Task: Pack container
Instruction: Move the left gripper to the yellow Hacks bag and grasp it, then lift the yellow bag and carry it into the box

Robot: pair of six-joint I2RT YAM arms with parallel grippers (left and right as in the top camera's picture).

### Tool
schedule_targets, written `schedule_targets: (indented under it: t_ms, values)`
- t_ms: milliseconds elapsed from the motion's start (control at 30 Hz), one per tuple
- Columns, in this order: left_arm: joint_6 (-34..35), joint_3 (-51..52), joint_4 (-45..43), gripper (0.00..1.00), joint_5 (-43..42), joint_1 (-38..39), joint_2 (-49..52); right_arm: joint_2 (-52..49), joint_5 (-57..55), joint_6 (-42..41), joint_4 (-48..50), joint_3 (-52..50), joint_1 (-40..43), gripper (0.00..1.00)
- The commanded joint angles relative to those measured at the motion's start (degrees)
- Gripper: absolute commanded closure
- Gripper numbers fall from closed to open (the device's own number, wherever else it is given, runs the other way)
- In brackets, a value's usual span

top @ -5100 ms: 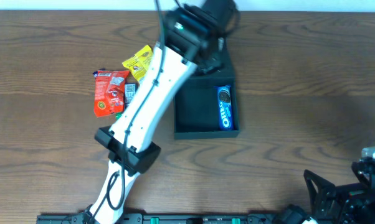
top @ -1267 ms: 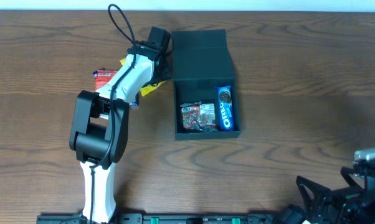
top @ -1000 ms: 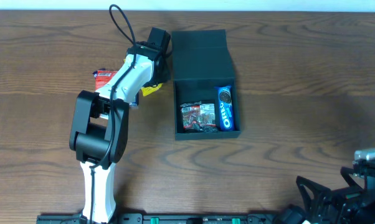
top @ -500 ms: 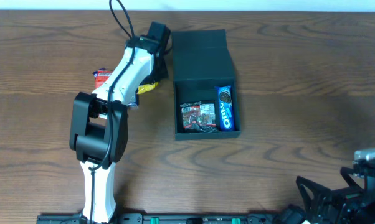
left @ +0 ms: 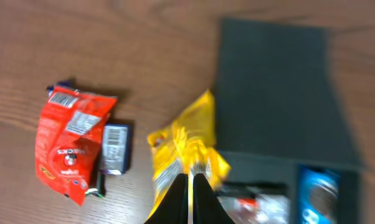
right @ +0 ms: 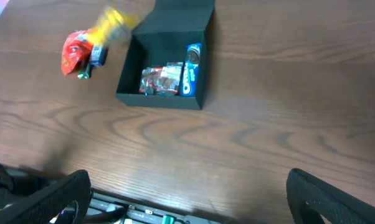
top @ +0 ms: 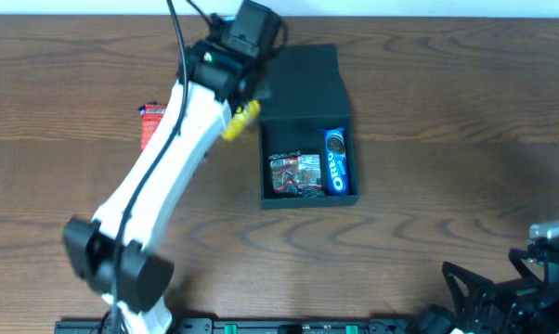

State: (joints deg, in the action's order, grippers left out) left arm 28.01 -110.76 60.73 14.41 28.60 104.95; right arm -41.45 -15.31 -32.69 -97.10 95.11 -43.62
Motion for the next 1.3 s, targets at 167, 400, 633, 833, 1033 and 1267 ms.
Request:
schedule_targets:
  t_ms: [167,400,633,833,1033,1267]
  values:
    - [-0.7,-0.94,4.52,0.94,4.33,9.01,-3.23,0.28,-1.16,-0.7,-0.15,0.02,0.46,0.01]
    - [4.94,-0.9,6.99,0.54,6.95,8.31,-3.04,0.28,-0.9,-0.68,-0.15,0.02,0.46,0.01]
    - [7.1,4.37,6.01,0.05,-3.06,1.53,-2.12,0.28,-0.92,-0.68,-0.15,0.02,0.46,0.01]
    - [0.04,13.9,0.28,0.05,-7.45,-1.55,-0.28,0.28,-0.92,-0.7,-0.15,0.02,0.46,0.01]
    - [0.04,23.15,-5.79,0.06,-10.03,-2.29,-0.26,0.28,-0.74,-0.72,-0.15,0.02,0.46,0.01]
    - [-3.39,30.84,-12.59,0.08,-17.86,-6.05,-0.28,0.28,-0.72,-0.72,-0.15,0.02,0.46,0.01]
